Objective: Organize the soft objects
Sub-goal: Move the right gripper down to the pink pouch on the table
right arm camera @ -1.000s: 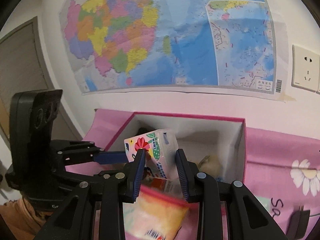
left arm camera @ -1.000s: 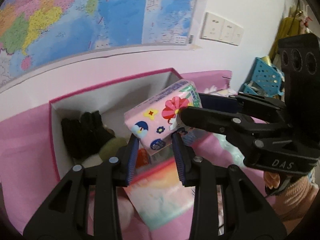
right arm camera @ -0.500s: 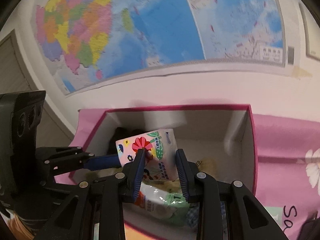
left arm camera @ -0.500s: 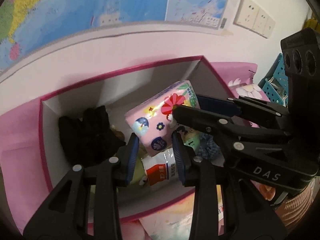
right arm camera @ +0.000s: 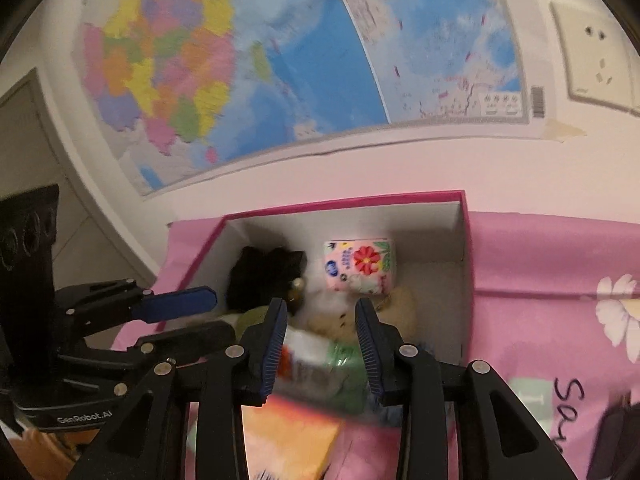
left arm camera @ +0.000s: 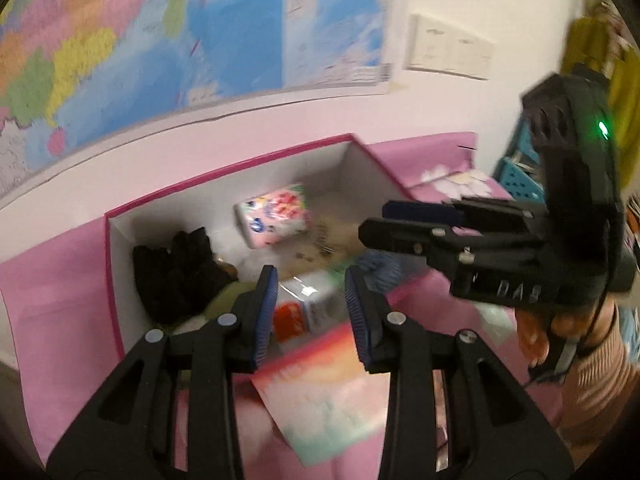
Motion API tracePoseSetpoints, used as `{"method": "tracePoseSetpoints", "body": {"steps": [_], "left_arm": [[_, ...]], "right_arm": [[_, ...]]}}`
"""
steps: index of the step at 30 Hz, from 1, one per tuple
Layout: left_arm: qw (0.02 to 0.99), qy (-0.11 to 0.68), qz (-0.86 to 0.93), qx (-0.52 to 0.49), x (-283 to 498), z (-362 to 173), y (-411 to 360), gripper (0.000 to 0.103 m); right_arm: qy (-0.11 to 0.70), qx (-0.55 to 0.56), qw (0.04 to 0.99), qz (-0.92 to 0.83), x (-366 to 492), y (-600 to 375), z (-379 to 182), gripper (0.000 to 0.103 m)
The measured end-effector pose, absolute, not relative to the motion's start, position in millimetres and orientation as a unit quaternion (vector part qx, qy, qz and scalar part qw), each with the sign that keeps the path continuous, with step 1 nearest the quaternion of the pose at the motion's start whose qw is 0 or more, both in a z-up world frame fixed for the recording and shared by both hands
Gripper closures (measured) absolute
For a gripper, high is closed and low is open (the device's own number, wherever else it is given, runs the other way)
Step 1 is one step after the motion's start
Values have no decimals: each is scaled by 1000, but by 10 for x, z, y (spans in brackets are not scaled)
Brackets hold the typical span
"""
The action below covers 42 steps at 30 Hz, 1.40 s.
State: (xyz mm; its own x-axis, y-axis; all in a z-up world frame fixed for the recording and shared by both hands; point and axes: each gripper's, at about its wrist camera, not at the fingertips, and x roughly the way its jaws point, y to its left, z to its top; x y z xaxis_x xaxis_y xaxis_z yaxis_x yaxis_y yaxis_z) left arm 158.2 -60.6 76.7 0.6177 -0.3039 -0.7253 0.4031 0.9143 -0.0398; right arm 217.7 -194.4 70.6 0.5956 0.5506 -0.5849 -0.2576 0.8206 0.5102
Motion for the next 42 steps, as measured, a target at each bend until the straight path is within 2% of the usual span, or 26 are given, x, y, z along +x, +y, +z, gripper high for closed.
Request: {"method": "tracePoseSetpoints", "body": {"steps": [6,8,15,21,30,33,34,36,38,42], "left_arm": [[889,379,-246,74,1003,686,-645,66],[882,383,-265,71,827,609,-653,66],[840,433,-317,78,483,198,-891,66],[798,494,-340,55,512,-198,-1100,66],[770,540,-339,-1,655,-453,-1169,66],[769,543,-339,-10,665,-466,-1208,66],[768,543,-339,-12,666,-468,-1203,66],[768,542,-340,-15,668,-467,-1201,66],[770,540,-340,-19,683,-454,-1192,66],[771,540,-336,-21,703,-451,-1158,66]], "right_arm": [[380,186,870,254,1653,-2105,833,58],[388,183,867,253,1487,-2161,823,53],[446,184,845,229,1073,-2318,472,51],[497,193,818,214,998,-2258,11,51],[503,199,811,225,1084,-2180,-152,51],[510,191,807,230,1047,-2121,-180,58],[510,186,809,227,1023,-2110,-180,64],[507,191,810,225,979,-2141,-167,65],[503,199,809,228,940,-2168,-146,71],[500,198,811,230,848,-2161,-103,73]]}}
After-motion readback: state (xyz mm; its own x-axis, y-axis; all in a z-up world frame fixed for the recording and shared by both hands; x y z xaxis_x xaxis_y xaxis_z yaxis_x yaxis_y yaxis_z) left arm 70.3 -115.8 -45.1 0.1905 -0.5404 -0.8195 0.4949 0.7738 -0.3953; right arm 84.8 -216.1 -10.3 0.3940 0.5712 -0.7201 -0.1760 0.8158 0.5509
